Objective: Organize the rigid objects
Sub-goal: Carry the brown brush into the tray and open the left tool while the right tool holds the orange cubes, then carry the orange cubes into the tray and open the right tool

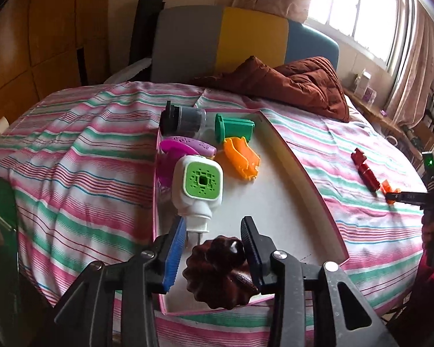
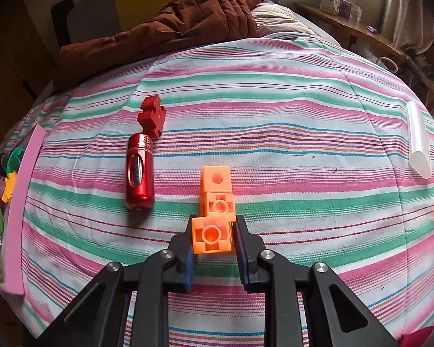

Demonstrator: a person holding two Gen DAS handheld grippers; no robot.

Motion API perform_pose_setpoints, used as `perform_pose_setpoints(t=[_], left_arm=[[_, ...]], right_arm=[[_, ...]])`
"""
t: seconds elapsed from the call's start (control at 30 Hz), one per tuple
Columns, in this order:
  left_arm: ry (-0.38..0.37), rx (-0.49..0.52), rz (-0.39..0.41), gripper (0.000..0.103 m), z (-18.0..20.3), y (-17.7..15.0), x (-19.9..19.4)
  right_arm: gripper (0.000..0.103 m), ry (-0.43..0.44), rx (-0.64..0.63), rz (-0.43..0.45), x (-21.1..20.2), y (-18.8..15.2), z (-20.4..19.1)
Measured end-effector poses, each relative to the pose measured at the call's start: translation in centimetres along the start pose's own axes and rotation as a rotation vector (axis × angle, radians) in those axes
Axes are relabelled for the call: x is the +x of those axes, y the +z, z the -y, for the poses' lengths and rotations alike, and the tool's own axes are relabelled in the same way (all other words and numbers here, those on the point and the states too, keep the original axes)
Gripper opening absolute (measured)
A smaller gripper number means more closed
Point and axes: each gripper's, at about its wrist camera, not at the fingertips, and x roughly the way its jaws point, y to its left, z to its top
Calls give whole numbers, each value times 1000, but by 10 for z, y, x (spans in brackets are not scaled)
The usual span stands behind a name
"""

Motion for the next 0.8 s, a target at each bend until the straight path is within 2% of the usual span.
perform_pose_setpoints(t=[0.33,0.5,0.67,0.8], left_arm=[[2,-29,27,42,-4,4,-10],[14,-54,37,42,-9,7,-14],[28,-48,49,42,-13,8,-17],[41,-64,48,42,-18,11,-18]], right_arm=[[23,-13,26,3,-6,-2,0],[23,16,59,37,-25,-7,-6],[23,72,49,76,-44,-10,-26],[23,161,11,94,-54,-12,-61]])
